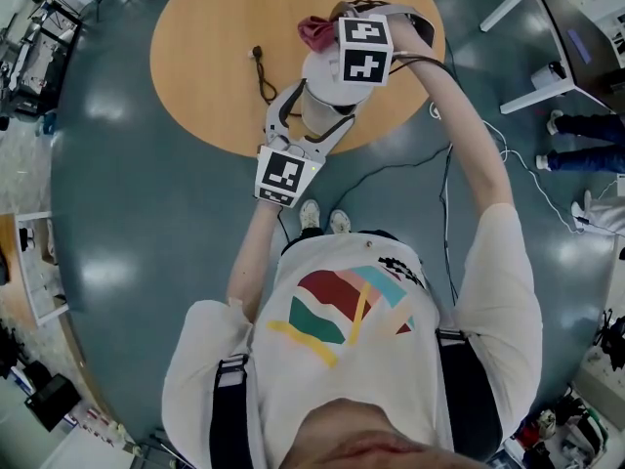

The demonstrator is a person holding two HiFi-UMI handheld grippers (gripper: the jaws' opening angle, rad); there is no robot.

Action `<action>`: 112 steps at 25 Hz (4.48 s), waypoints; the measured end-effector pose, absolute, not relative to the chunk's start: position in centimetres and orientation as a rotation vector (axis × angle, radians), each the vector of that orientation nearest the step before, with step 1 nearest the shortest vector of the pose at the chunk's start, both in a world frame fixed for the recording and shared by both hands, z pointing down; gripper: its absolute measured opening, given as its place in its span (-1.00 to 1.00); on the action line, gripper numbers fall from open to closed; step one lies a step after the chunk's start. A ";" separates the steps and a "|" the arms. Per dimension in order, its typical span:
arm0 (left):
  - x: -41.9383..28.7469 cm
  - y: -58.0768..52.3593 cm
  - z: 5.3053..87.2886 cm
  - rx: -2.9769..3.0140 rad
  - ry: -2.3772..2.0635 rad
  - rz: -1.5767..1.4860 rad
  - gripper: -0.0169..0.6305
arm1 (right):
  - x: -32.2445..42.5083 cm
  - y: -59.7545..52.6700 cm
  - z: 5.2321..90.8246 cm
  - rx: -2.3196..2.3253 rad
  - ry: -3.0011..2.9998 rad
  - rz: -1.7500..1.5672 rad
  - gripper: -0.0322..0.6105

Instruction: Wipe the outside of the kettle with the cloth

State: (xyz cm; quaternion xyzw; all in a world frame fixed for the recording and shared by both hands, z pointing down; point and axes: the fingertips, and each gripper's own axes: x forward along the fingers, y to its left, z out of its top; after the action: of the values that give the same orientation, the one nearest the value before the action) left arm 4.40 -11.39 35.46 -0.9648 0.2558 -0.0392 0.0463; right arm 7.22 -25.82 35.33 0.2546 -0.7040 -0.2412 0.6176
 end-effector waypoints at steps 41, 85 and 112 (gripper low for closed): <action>-7.6 -13.3 33.3 -2.990 0.834 -0.001 0.43 | 1.5 -9.1 31.9 0.691 -1.693 -0.545 -0.75; 3.9 -34.2 40.6 -2.811 1.093 -0.558 -0.39 | 17.8 -7.4 40.6 1.008 -1.723 0.010 -0.75; 1.9 -13.0 44.1 -3.075 0.972 -0.543 -0.38 | 9.0 -3.4 43.4 0.828 -1.995 -0.173 -0.75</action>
State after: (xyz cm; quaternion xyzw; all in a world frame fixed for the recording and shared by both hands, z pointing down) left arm 1.95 -12.97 44.06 -0.9383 0.2966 -0.1657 -0.0642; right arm 8.99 -3.37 43.36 0.3377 -0.8134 -0.0705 0.4684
